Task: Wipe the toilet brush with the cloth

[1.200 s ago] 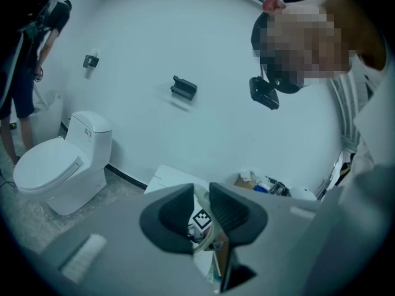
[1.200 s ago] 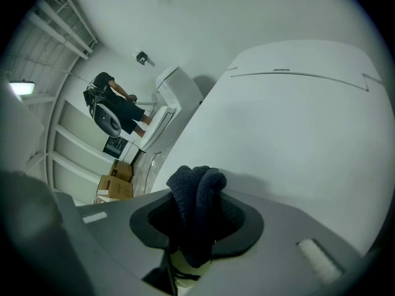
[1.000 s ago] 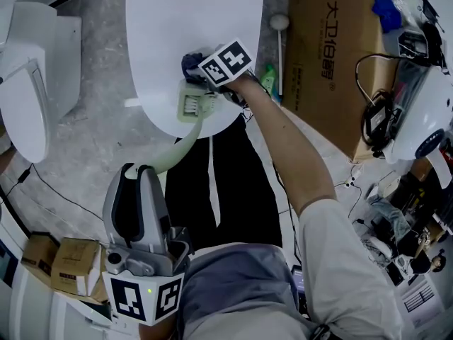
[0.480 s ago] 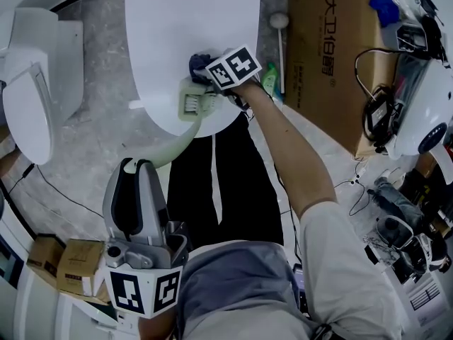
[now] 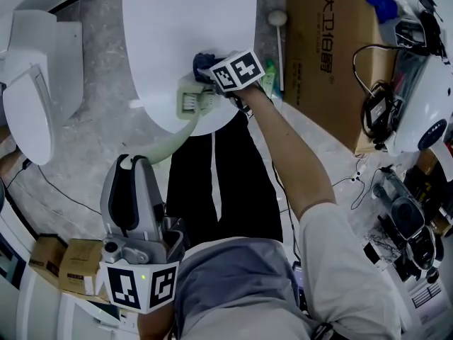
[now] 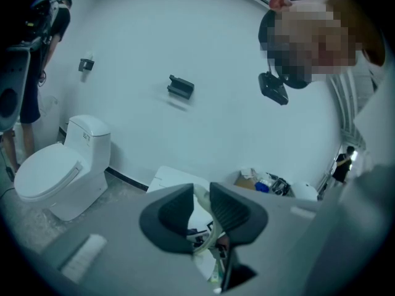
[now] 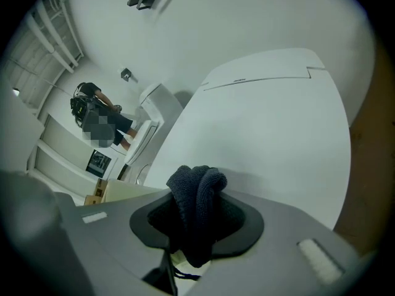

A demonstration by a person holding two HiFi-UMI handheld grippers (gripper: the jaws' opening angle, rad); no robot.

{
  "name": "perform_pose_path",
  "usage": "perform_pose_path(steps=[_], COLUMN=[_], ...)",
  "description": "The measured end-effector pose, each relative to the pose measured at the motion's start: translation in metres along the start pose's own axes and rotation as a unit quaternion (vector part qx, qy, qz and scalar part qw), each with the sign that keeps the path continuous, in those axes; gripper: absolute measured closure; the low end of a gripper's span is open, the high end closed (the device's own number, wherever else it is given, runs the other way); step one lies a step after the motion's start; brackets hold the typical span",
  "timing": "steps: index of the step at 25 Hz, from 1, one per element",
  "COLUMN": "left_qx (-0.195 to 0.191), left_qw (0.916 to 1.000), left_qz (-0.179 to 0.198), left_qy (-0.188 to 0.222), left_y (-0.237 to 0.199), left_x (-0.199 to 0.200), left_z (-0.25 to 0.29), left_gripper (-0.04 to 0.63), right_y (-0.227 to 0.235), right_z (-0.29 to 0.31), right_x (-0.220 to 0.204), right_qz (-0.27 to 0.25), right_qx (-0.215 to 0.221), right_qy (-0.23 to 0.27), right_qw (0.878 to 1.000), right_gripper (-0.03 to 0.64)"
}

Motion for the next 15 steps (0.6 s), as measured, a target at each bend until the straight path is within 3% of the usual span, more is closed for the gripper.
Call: perform_pose_path(steps=[8, 15], left_qx=[0.003, 0.002], left_qw=[1.0000, 1.0000], left_qz=[0.002, 0.004], left_qy=[-0.001, -0.004], left_y=[0.001, 0.001], left_x=[0.002, 0.004], left_z=[0.001, 0.002], left_gripper=[0.595, 0.595], right_y=[0.003, -0.008], right_z=[-0.016, -0.035], right_x=[-0.009, -0.005], right_qz=[0.027, 0.044], right_qx=[-0.028, -0.026], right_qy=[0.018, 0.037], right_qw=[0.999, 0.998], right_gripper=[0.502, 0.500])
Point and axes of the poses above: the fingertips, and each gripper's own axes: z forward along the fingers, y to its right, x out of its top, the point moved 4 cm from there along -z, backward along the fingers, and after that the axes turned 2 degrees about -x, right-handed, at the moved point
